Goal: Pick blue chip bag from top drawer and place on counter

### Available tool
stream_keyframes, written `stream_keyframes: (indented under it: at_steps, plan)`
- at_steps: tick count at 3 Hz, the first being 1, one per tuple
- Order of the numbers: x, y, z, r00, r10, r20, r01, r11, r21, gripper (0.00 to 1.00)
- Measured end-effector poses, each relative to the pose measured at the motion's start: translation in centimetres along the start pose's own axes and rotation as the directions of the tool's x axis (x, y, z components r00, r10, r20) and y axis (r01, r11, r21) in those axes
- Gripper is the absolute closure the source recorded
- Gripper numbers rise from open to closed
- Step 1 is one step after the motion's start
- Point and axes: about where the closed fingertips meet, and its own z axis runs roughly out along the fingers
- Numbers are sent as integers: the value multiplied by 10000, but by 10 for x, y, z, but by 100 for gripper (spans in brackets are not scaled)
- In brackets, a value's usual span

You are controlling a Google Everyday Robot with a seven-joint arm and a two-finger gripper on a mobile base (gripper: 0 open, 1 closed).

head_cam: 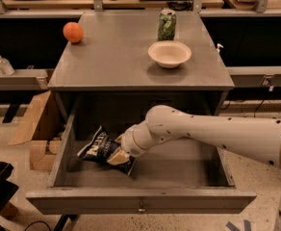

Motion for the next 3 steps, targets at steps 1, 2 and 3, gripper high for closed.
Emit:
stream_keyframes:
  at_steps: [1,2,3]
  plan:
    - [0,0,0,10000,0,0,0,10000,0,100]
    - [0,0,0,10000,0,0,0,10000,0,81]
    - [0,0,0,10000,0,0,0,10000,-1,59]
